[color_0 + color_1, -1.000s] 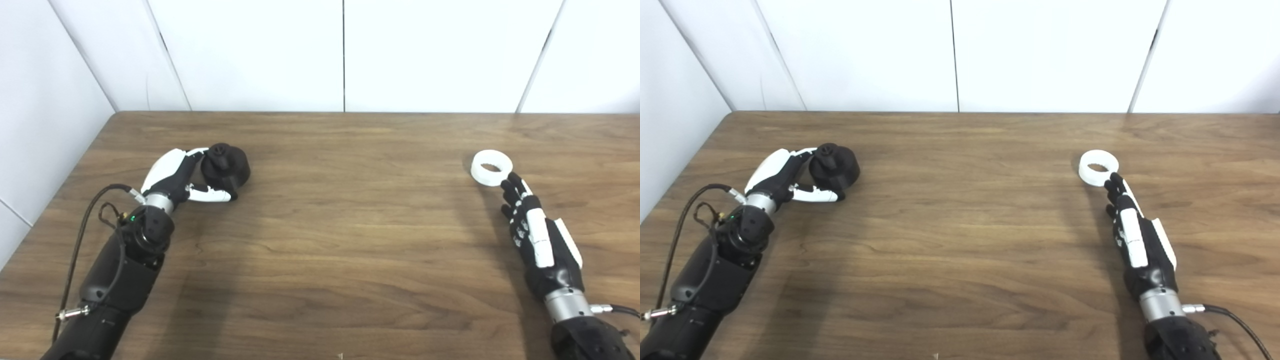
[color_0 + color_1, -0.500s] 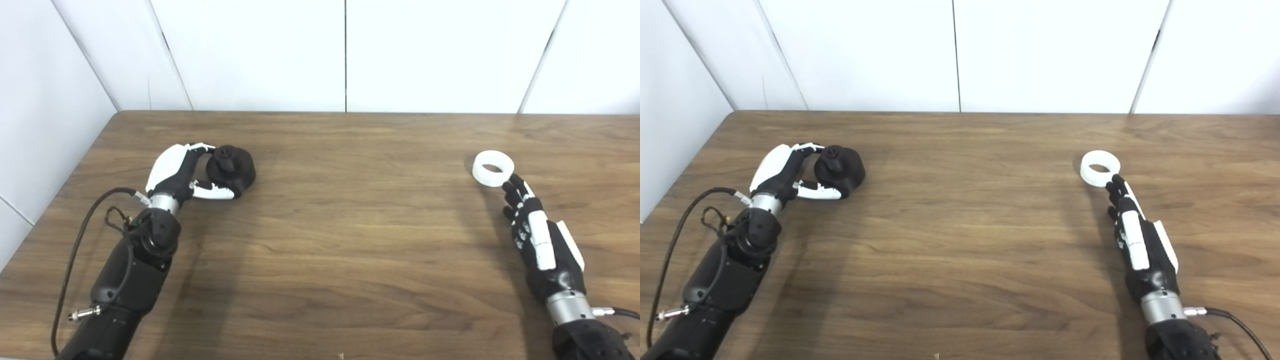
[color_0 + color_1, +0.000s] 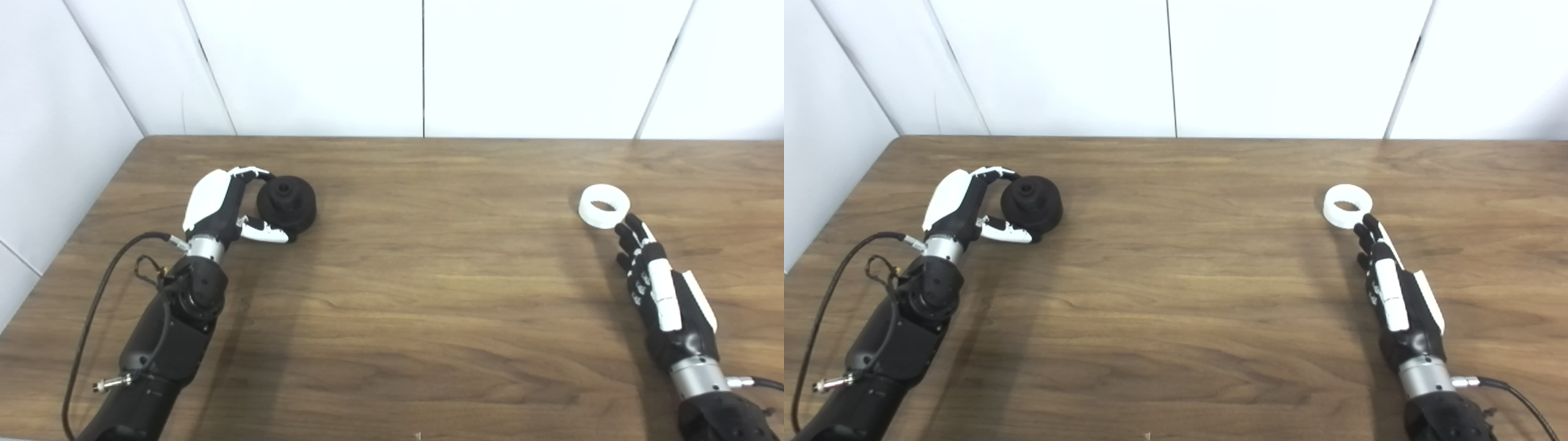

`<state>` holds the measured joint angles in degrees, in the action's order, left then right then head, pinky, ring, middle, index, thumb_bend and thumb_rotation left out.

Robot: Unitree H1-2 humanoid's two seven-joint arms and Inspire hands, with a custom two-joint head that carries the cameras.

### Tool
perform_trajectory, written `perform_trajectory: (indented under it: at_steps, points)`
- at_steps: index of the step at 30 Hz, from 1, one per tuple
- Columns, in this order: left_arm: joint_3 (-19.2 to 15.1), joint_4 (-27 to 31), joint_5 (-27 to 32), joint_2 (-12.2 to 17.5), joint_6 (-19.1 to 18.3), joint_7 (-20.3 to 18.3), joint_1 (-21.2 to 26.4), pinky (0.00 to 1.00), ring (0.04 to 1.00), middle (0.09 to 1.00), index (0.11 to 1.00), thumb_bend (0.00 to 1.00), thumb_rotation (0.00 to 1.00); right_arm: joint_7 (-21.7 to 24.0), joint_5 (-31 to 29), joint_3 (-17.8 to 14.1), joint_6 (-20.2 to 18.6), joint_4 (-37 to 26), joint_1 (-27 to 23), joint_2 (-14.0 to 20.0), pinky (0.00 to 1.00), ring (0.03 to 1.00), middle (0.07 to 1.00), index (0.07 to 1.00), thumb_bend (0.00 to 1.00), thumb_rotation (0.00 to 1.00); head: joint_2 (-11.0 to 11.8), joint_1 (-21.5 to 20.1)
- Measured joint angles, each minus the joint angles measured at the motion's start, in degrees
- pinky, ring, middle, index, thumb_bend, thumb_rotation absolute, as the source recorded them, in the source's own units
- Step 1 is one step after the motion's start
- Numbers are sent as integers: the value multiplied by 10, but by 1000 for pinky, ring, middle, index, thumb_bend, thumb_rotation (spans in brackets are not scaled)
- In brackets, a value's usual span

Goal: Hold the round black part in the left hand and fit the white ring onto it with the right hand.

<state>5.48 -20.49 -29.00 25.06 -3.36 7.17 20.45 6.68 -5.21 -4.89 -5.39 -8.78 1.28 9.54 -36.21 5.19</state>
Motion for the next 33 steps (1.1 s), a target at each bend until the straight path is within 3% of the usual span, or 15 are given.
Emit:
perform_trajectory:
  at_steps: [4, 9, 15, 24, 33]
  points:
    - [-1, 8, 2, -1, -3, -4, -3, 861, 932, 851, 606, 791, 127, 0, -1, 0, 0, 0, 0, 0, 1000, 1000, 966, 993, 612, 1000, -4, -3]
    - [5, 52, 6, -3, -9, -41, -22, 874, 941, 856, 611, 782, 150, 1, 0, 3, 0, 0, 0, 5, 1000, 1000, 967, 999, 610, 1000, -6, -5]
    - [12, 112, 6, -6, -45, -88, -43, 869, 944, 865, 615, 761, 171, 1, 1, 7, 0, 0, -1, 7, 1000, 1000, 966, 996, 618, 1000, -8, -3]
    - [43, 212, 2, -21, -73, -159, -78, 869, 938, 865, 610, 769, 170, 0, 11, 15, -2, 1, -4, 6, 1000, 1000, 963, 1000, 619, 1000, -10, -4]
    - [84, 282, -5, -38, -72, -194, -111, 867, 943, 867, 609, 779, 213, -2, 20, 19, -3, 0, -6, 4, 1000, 1000, 967, 1000, 611, 1000, -14, -11]
